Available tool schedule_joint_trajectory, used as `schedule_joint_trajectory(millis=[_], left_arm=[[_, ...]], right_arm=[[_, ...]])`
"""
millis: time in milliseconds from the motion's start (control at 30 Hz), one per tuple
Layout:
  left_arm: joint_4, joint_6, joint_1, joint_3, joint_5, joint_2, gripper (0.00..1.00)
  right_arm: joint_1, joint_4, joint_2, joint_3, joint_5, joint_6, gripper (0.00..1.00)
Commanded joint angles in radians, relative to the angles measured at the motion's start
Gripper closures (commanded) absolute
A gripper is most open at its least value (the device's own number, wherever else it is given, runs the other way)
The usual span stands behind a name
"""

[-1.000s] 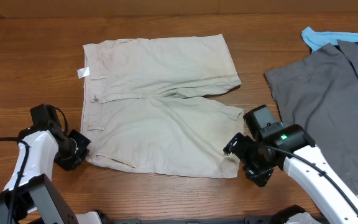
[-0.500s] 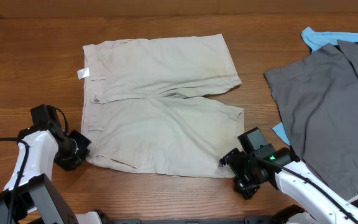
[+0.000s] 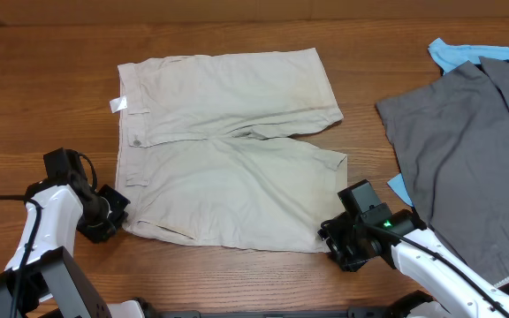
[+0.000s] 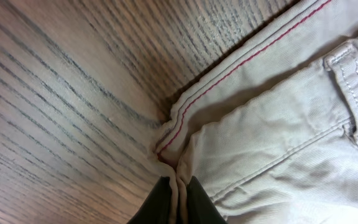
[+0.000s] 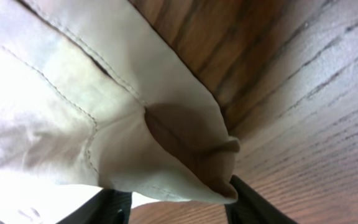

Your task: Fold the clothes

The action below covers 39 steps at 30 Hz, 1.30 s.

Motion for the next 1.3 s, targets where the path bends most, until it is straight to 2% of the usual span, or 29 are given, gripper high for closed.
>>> schedule_joint_trajectory(millis=[0, 500, 700, 833, 867, 1067, 1167, 1267], left_arm=[[-0.019, 0.033, -0.004, 0.015, 0.01, 0.005, 0.91], [-0.054, 0.071, -0.002, 0.015, 0.01, 0.005, 0.9], [-0.076, 0.098, -0.001, 0.015, 0.01, 0.005, 0.91], [-0.076, 0.098, -0.001, 0.015, 0.011, 0.005, 0.91], [-0.081, 0.098, -0.001, 0.015, 0.011, 0.005, 0.96], [-0.147, 0.113, -0.001, 0.015, 0.02, 0.005, 0.96], [-0.21, 0.227, -0.001, 0.026, 0.097, 0.005, 0.96], [-0.296, 0.303, -0.001, 0.056, 0.136, 0.005, 0.96]], right_arm=[[0.003, 0.006, -0.005, -0.002, 0.025, 0.002, 0.51], [-0.026, 0.001, 0.051, -0.002, 0.037, 0.031, 0.54], [-0.07, -0.006, 0.102, -0.002, 0.008, 0.03, 0.69], [-0.071, 0.0, 0.115, -0.002, 0.0, 0.026, 0.87], [-0.071, 0.01, 0.114, -0.001, -0.009, 0.001, 0.93], [-0.071, 0.022, 0.113, 0.047, -0.033, -0.198, 0.96], [-0.071, 0.016, 0.109, 0.097, -0.009, -0.309, 0.96], [-0.071, -0.052, 0.097, 0.171, 0.068, -0.343, 0.96]])
